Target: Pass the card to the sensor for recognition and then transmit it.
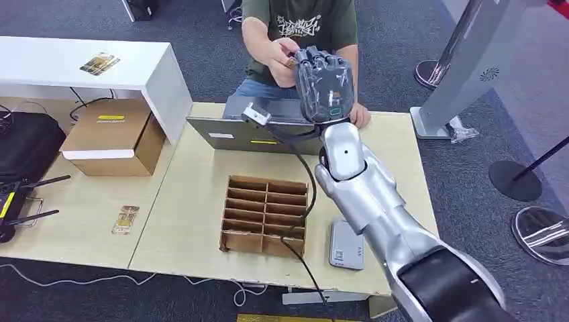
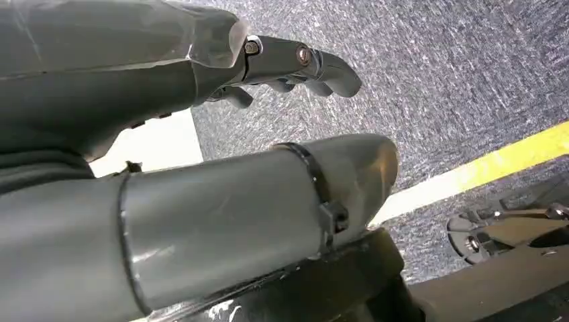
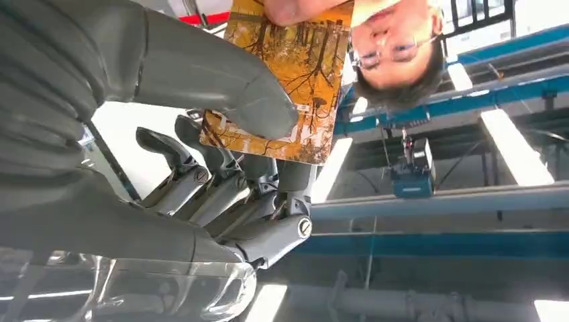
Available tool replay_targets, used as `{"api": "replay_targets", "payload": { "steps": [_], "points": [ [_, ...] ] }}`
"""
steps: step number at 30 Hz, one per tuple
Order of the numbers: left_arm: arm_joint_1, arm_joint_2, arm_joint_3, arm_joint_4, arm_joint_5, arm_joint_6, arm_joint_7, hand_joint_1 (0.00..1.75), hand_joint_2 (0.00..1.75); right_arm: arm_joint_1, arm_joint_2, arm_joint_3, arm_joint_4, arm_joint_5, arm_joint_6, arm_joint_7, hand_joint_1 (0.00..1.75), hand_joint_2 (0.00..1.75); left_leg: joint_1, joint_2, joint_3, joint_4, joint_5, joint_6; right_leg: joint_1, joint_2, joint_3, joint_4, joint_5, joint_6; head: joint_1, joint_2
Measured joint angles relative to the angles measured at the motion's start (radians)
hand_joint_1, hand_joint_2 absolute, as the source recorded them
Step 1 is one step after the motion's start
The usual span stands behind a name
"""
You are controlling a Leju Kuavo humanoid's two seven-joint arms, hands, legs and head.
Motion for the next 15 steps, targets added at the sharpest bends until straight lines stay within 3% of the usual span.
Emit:
{"api": "replay_targets", "payload": {
  "steps": [15],
  "points": [
    [-0.001,0.005,0.000,0.000,-0.001,-0.003,0.000,0.00,0.00,-0.028,0.021,0.000,0.075,0.000,0.000,0.011,1.75,1.75,0.000,-0.001,-0.001,0.000,0.000,0.000,0.000,-0.001,0.000,0.000,0.000,0.000,0.000,0.000]
  ]
}}
